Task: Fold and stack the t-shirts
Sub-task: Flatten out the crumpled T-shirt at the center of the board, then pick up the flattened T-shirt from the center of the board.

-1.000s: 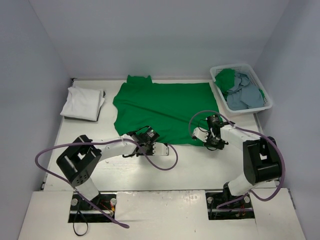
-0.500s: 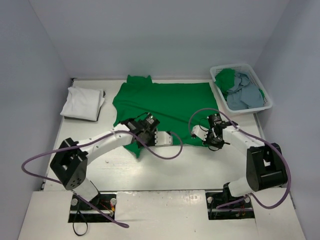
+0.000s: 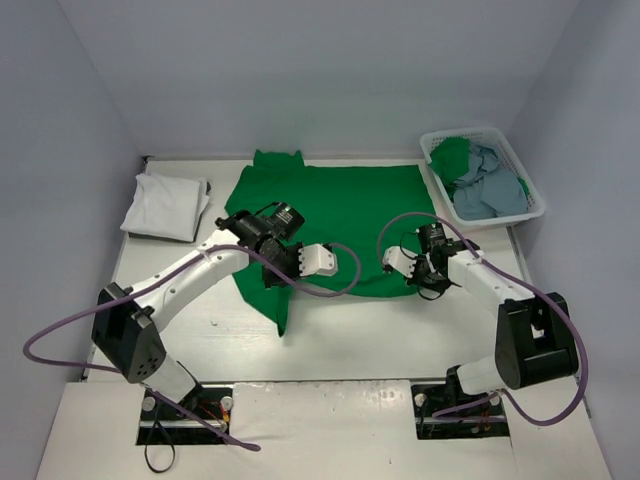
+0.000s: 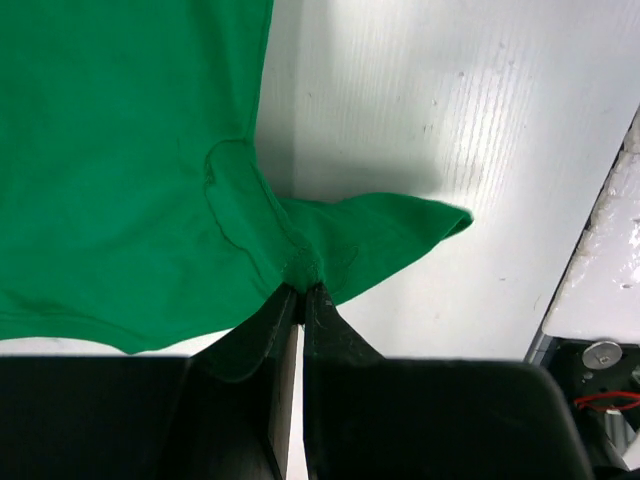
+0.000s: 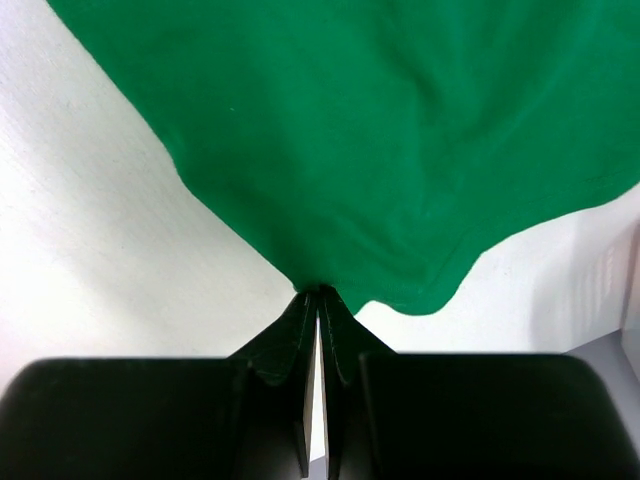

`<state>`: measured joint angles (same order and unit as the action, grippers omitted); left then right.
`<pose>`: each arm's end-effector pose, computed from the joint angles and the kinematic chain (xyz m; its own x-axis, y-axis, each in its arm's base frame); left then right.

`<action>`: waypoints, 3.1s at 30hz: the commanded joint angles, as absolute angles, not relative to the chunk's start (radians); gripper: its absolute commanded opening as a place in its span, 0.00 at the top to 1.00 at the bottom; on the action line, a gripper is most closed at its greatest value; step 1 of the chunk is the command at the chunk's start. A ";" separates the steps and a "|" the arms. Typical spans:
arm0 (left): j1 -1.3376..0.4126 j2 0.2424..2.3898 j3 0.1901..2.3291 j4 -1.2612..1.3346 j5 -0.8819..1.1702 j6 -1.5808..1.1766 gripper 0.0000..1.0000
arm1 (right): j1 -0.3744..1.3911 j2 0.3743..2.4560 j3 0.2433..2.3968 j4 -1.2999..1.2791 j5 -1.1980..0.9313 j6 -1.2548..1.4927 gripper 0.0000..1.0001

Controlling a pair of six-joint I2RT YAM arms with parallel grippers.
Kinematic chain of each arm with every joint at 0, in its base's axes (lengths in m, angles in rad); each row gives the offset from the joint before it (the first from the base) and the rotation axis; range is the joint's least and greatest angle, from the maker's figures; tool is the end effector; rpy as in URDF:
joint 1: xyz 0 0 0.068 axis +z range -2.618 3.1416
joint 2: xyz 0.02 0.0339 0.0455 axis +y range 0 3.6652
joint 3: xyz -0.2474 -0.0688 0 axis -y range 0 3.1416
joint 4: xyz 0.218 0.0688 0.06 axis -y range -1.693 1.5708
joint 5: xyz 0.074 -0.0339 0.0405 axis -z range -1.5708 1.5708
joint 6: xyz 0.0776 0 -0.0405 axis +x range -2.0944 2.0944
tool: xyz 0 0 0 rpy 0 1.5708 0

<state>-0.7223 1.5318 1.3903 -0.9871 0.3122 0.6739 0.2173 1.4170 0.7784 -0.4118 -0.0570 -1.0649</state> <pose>0.2078 -0.2148 0.2557 -0.0757 0.8583 -0.5076 0.9918 0.1172 0.0501 0.2610 0.0621 0.1448 -0.1981 -0.9381 -0.2842 -0.8588 0.3058 -0.4110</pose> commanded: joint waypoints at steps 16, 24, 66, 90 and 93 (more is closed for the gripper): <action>-0.658 1.674 1.450 -1.058 0.707 0.623 0.58 | 0.190 1.459 0.873 -0.431 -0.014 -1.095 1.00; -0.684 1.543 1.327 -1.063 0.634 0.624 0.61 | 0.192 1.485 0.885 -0.431 -0.015 -1.085 1.00; -0.903 1.697 0.927 -0.518 0.390 0.460 0.46 | 0.190 1.502 0.871 -0.437 -0.028 -1.066 1.00; -0.835 1.608 1.107 -0.875 0.436 0.540 1.00 | 0.173 1.447 0.859 -0.440 -0.046 -1.086 1.00; -0.769 1.549 1.149 -0.954 0.477 0.560 1.00 | 0.172 1.416 0.859 -0.443 -0.051 -1.098 1.00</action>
